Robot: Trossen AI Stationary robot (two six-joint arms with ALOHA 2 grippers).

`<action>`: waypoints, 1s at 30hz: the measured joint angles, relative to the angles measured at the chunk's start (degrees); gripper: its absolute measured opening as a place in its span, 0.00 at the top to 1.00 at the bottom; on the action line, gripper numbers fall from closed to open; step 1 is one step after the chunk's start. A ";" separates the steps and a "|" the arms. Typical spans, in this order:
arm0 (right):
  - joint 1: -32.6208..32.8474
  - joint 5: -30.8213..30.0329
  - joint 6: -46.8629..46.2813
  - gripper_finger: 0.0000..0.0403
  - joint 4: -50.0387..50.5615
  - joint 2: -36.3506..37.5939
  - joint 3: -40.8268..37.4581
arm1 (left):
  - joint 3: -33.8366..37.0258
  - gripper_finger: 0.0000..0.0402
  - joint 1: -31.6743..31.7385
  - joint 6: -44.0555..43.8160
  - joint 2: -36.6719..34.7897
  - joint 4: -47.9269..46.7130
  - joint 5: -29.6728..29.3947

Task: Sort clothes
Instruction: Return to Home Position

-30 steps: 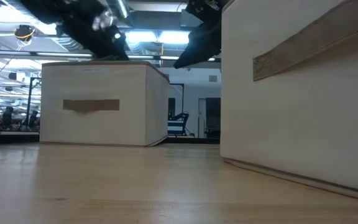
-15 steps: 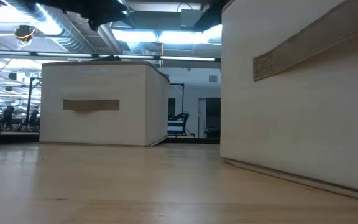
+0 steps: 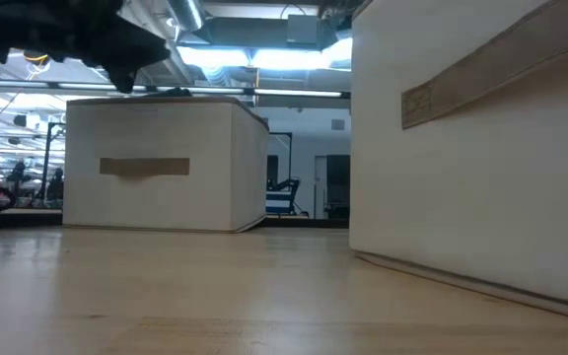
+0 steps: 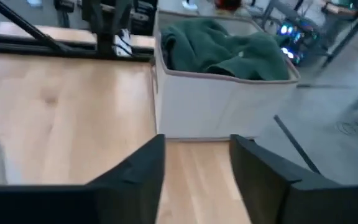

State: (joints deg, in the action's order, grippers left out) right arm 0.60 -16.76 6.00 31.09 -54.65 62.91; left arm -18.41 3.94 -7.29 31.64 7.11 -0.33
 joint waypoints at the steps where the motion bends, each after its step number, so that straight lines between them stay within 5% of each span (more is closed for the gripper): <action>1: -0.11 0.48 0.02 0.57 -0.69 1.72 -1.79 | 0.63 0.82 -1.02 0.55 -0.78 0.63 -0.12; 12: -10.07 15.89 -2.70 0.90 -11.96 19.77 -20.23 | 9.86 0.97 -2.47 1.66 -7.74 8.35 -0.93; 16: -11.79 16.78 -4.55 0.98 -13.72 24.09 -25.53 | 13.58 0.99 -2.47 0.35 -9.51 11.77 -0.94; 30: -14.66 10.73 -5.57 0.96 -32.74 31.29 -45.27 | 17.87 0.99 -2.47 -1.28 -10.91 17.62 -1.46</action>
State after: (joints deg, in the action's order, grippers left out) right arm -14.06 -6.02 0.43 -1.65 -23.36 17.63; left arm -0.54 1.48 -8.58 20.73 24.73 -1.78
